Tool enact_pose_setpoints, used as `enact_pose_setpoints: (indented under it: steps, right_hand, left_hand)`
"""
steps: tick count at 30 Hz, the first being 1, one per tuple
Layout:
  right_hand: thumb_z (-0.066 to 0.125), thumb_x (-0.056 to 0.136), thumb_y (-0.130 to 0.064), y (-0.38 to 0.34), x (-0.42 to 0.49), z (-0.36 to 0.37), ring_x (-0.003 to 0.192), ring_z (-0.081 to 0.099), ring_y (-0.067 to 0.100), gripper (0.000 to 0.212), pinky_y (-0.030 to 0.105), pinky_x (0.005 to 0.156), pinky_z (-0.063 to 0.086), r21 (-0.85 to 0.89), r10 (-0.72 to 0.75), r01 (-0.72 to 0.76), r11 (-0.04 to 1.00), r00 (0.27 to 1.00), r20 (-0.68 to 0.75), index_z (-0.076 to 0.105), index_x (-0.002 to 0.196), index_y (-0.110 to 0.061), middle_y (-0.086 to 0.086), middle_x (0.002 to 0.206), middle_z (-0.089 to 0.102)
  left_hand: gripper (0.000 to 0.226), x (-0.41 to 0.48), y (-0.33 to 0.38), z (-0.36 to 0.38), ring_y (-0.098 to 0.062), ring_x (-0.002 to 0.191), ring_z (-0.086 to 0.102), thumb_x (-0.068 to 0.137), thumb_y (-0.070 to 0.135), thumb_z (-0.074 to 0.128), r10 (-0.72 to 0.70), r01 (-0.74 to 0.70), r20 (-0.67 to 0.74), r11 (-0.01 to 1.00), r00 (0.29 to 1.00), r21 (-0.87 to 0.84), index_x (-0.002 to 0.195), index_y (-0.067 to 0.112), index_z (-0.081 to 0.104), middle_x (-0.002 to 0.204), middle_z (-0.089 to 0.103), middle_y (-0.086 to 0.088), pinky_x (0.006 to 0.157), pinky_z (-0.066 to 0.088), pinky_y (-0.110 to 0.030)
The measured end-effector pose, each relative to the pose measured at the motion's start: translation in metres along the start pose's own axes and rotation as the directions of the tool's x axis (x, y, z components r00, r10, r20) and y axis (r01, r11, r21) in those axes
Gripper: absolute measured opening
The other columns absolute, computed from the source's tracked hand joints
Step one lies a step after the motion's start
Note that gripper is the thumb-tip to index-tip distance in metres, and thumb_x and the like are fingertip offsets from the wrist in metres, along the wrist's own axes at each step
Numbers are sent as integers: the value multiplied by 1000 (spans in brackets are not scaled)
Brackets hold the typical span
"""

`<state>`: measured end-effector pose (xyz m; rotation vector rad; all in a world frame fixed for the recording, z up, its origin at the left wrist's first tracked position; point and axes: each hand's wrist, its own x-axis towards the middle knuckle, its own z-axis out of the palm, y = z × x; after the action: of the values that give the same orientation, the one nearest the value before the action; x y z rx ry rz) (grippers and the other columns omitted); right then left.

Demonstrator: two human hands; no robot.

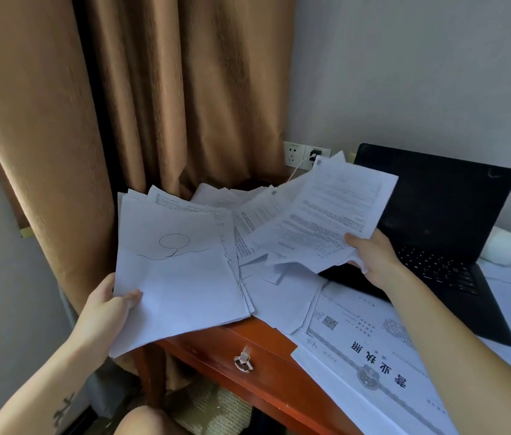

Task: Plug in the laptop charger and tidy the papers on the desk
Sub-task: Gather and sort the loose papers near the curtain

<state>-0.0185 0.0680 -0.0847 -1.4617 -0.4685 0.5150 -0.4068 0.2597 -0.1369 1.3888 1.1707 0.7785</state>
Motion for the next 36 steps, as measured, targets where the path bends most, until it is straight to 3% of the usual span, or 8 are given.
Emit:
enact_pose_setpoints:
  steps: [5, 15, 19, 24, 27, 30, 33, 36]
  right_hand:
    - [63, 98, -5, 1, -12, -20, 107, 69, 16, 35, 21, 76, 60, 226, 27, -10, 974, 997, -68, 64, 132, -16, 3, 121, 71]
    - [63, 98, -7, -1, -24, -34, 106, 69, 17, 35, 20, 67, 58, 455, 78, 17, 890, 979, -189, 64, 133, -15, 6, 125, 69]
    - [66, 98, -14, -1, -36, -28, 90, 72, 12, 26, 18, 48, 50, 264, 92, -76, 962, 995, -50, 67, 122, -23, 0, 111, 74]
    - [59, 99, -6, 11, -39, -1, 100, 73, 26, 27, 39, 80, 58, 10, 154, -157, 987, 975, 162, 67, 124, -13, 8, 112, 76]
    - [49, 96, 1, 15, -44, 26, 99, 72, 24, 33, 35, 81, 56, -272, 189, -103, 957, 931, 311, 70, 117, -12, 7, 110, 76]
    - [44, 96, -1, 18, -48, 52, 102, 71, 13, 42, 28, 86, 57, -440, 137, 66, 896, 900, 415, 70, 120, -24, -7, 113, 75]
    - [47, 99, -3, 21, -45, 62, 98, 72, 8, 35, 25, 79, 58, -408, 47, 127, 904, 920, 389, 67, 114, -27, -11, 110, 74]
    - [50, 103, -13, 26, -40, 68, 101, 69, 11, 25, 27, 78, 57, -380, -10, 120, 917, 960, 278, 55, 124, -25, -7, 119, 67]
  left_hand:
    - [30, -1, 0, 2, -32, 104, 69, 105, 10, 57, -7, 7, 4, 1000, 1000, -18, 131, 26, 58, 119, 72, -1, 98, 54, -53]
    - [27, -4, -1, 5, -30, 101, 70, 106, 10, 57, 19, -19, 12, 999, 1000, -43, 127, 26, 59, 114, 72, 2, 90, 55, -49]
    - [26, -6, 5, 16, -29, 98, 71, 105, 9, 57, 39, -36, 45, 998, 998, -57, 121, 30, 60, 111, 73, 3, 84, 55, -44]
    - [27, -9, 8, 28, -28, 99, 71, 105, 8, 57, 28, -18, 100, 995, 995, -95, 124, 27, 60, 111, 73, 2, 76, 54, -37]
    - [25, -10, 5, 30, -30, 100, 72, 106, 11, 57, -2, 20, 151, 993, 989, -119, 122, 30, 61, 113, 74, 0, 79, 57, -42]
    - [23, -9, 1, 28, -31, 105, 72, 108, 18, 55, -40, 64, 199, 991, 979, -116, 123, 35, 60, 119, 73, -1, 95, 57, -54]
    - [24, -12, -1, 27, -31, 102, 74, 110, 17, 51, -52, 80, 208, 988, 977, -130, 124, 34, 61, 116, 75, -2, 93, 58, -52]
    - [23, -14, 0, 29, -30, 97, 76, 111, 20, 49, -50, 85, 214, 983, 976, -162, 128, 31, 61, 114, 77, -4, 88, 59, -49]
